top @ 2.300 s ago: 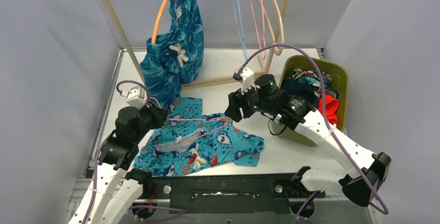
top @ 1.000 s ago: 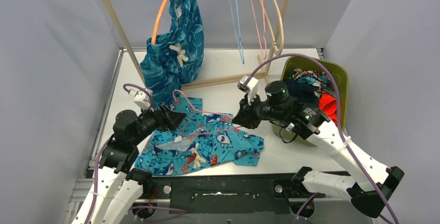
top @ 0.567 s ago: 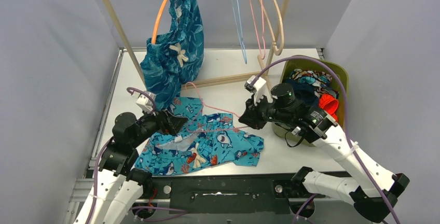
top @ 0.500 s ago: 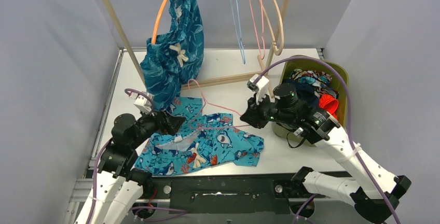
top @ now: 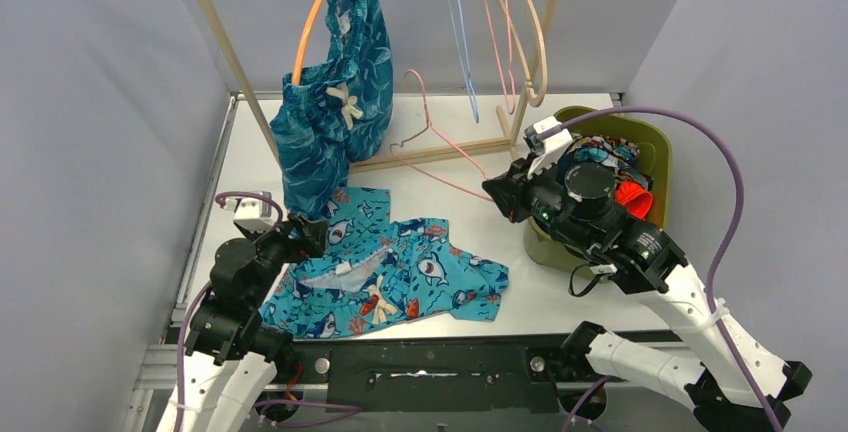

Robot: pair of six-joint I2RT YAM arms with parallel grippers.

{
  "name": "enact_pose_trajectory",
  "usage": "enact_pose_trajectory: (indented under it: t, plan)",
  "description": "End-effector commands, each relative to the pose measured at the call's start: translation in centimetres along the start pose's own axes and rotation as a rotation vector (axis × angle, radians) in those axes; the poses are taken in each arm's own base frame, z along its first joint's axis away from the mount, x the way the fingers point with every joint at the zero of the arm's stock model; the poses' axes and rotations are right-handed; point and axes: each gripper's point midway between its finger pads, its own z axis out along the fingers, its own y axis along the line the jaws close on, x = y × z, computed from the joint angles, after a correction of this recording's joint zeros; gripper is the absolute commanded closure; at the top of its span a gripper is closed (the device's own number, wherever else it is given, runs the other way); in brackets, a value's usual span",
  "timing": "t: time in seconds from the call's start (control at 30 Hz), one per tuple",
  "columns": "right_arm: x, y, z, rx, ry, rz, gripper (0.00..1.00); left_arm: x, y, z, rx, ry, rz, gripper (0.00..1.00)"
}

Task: Remove the shorts from the hanger
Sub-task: Place the hanger on the clothes rod.

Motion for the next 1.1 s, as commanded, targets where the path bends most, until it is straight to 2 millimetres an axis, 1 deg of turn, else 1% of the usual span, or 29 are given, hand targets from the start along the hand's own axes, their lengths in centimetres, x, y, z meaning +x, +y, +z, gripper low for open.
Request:
enact_pose_trajectory:
  t: [0.0,0.13,0.17,0.23,0.27,0.4,0.53,0.67,0.8,0.9,1.07]
  plan:
    - [-4.4,-0.1,0.9,0.103,-0.199,0.025,1.00,-0.9,1.2,0.3,-0.072,-0.029,0.008,0.19]
    - [-5.5,0.6,1.1,0.232,-0.290,-0.016,1.00,-0.5,1.4,0.6,-0.087,-0.010,0.003,0.19]
    - [-5.8,0.4,0.9,0.291,-0.324,-0.012,1.00,-0.6,1.5,0.6,-0.091,-0.010,0.003,0.19]
    - [-6.2,1.2,0.7,0.331,-0.380,-0.007,1.00,-0.6,1.6,0.6,-0.095,-0.010,0.002,0.19]
    - [-6.2,1.9,0.6,0.339,-0.405,-0.001,1.00,-0.6,1.7,0.6,-0.097,-0.010,0.001,0.19]
    - [-6.2,2.7,0.8,0.382,-0.458,0.014,1.00,-0.6,1.8,0.6,-0.103,-0.010,-0.002,0.19]
    - [-6.5,2.5,1.1,0.425,-0.496,0.041,1.00,-0.5,1.9,0.7,-0.108,-0.011,-0.006,0.19]
    - [-7.2,2.7,1.6,0.458,-0.520,0.044,1.00,-0.5,2.1,0.7,-0.115,-0.008,-0.008,0.19]
    - [-8.5,3.4,2.2,0.415,-0.565,0.056,1.00,-0.4,2.2,0.8,-0.120,-0.004,-0.008,0.19]
    - [-9.9,2.8,2.7,0.422,-0.588,0.065,1.00,-0.4,2.2,0.9,-0.119,-0.002,-0.009,0.19]
    - [-12.6,2.5,3.2,0.381,-0.662,0.086,1.00,-0.3,2.2,0.9,-0.120,0.000,-0.011,0.19]
